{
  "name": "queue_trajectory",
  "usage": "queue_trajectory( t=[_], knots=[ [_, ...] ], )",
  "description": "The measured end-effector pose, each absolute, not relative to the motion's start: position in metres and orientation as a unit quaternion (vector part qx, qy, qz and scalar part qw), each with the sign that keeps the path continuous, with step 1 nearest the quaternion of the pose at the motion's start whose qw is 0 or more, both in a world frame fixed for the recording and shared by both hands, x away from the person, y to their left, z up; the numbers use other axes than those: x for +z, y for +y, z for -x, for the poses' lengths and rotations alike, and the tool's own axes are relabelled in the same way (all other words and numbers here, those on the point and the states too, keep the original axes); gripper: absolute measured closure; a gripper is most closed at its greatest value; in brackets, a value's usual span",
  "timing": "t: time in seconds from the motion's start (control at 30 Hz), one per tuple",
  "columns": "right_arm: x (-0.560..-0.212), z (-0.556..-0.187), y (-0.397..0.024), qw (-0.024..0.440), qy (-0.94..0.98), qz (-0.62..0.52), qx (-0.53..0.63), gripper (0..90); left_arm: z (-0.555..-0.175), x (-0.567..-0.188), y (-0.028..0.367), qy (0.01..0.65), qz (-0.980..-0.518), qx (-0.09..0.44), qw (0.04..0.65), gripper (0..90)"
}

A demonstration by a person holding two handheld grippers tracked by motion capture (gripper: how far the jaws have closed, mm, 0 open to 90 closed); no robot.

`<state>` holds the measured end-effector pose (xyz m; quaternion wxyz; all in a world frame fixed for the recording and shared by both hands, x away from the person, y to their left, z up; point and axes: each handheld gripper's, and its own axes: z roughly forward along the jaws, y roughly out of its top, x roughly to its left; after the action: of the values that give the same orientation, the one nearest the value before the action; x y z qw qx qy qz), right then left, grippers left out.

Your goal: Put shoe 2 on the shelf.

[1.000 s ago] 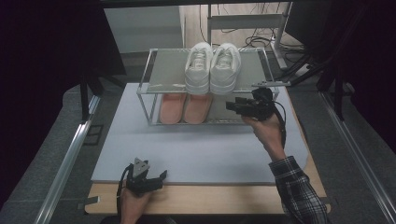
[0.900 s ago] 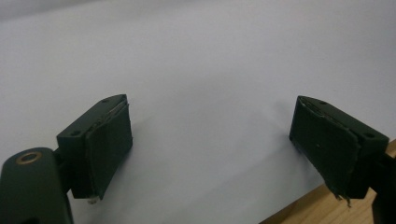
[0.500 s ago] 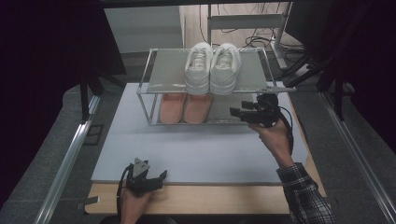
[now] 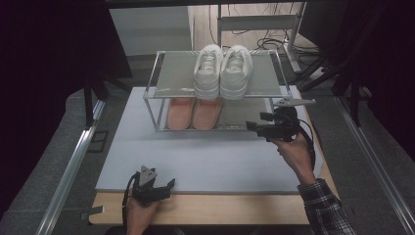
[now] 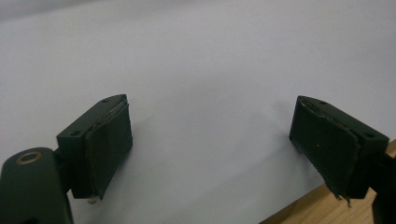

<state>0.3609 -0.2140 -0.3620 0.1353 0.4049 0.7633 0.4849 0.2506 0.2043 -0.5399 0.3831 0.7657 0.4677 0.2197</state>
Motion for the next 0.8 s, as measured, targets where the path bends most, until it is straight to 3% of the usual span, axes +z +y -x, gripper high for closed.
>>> queue_trajectory(
  t=[0.8],
  knots=[
    [-0.384, -0.331, -0.232, 0.163, 0.799, -0.373, 0.443, 14.6, -0.251, -0.54, 0.204, 0.468, -0.766, 0.22, 0.383, 12.8]
  ],
)
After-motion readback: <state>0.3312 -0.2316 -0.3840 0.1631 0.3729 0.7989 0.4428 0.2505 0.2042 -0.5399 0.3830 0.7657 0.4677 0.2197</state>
